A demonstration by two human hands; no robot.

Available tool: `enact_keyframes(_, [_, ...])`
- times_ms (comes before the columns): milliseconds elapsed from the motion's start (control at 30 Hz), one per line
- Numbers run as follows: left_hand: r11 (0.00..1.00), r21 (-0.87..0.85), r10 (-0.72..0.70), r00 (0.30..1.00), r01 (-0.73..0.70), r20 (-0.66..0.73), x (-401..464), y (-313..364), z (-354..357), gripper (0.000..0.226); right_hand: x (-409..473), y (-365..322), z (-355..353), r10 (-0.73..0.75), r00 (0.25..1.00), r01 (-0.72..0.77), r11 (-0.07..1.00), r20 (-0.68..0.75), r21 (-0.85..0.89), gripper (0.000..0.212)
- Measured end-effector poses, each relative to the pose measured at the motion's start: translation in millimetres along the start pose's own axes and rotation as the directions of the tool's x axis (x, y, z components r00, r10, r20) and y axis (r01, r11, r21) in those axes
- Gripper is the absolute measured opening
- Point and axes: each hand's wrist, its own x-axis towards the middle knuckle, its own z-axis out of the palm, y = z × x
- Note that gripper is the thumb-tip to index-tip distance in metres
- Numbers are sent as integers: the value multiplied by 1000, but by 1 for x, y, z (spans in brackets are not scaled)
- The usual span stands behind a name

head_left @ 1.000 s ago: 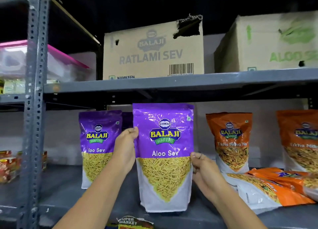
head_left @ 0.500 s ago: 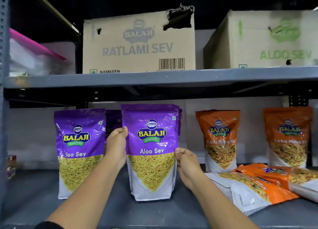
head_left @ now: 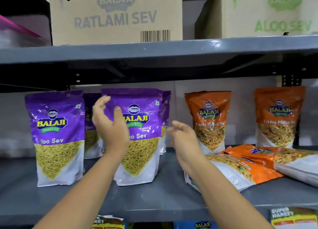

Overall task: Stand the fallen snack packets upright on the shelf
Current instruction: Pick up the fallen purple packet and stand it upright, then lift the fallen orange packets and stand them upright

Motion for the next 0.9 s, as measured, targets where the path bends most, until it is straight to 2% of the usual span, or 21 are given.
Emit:
enact_keyframes(33, [995,-27,99,992,-97,77,-12,12,7,31,-8,-13,-13,-51,998,51,999,-21,1,32])
enact_keyframes(67, [989,-67,142,975,-132,172,-23,20,17,28,-13,-23,-28,-98,994,99,995,-58,8,33])
enact_keyframes(133, [992,-93,115,909,-84,401,-44,30,42,20,-18,-36,-61,-176,971,181,983,-163,17,32])
enact_keyframes(167, [998,-68,32,851,5,525,-53,30,58,17,-18,-37,-76,-200,954,206,979,-224,5,32])
enact_keyframes(233, [972,114,-224,661,206,717,-71,24,92,19,-13,-30,-107,-195,928,170,980,-316,-104,33])
enact_keyframes(267, [937,273,-350,548,219,760,-80,18,107,17,-10,-24,-122,-177,923,126,978,-340,-166,34])
enact_keyframes(333, [823,550,-565,306,140,767,-97,10,128,11,-8,-13,-149,-141,924,22,948,-355,-319,35])
enact_keyframes(400, [722,691,-691,79,38,718,-114,8,140,10,-4,5,-170,-102,930,-98,858,-354,-505,31])
enact_keyframes(467, [679,719,-730,-33,-147,682,-127,8,146,15,-6,20,-182,-43,944,-201,714,-328,-671,29])
enact_keyframes(500, [649,722,-749,-37,-238,661,-131,6,149,27,-7,27,-187,-33,947,-221,653,-319,-725,31])
enact_keyframes(567, [581,749,-792,-9,-319,611,-134,5,153,43,-9,31,-192,-37,944,-237,613,-327,-754,35])
enact_keyframes(633, [555,745,-814,-58,-372,577,-135,4,154,44,-10,27,-193,-28,940,-250,620,-340,-744,37])
enact_keyframes(700, [529,747,-828,-50,-402,559,-135,8,151,42,-10,24,-193,8,934,-280,643,-358,-713,36])
enact_keyframes(800, [558,742,-785,52,-372,617,-134,17,148,43,-11,28,-193,-2,923,-276,691,-384,-668,34])
enact_keyframes(900, [607,747,-713,229,-272,663,-131,24,147,40,-14,30,-191,-60,905,-220,782,-422,-583,35])
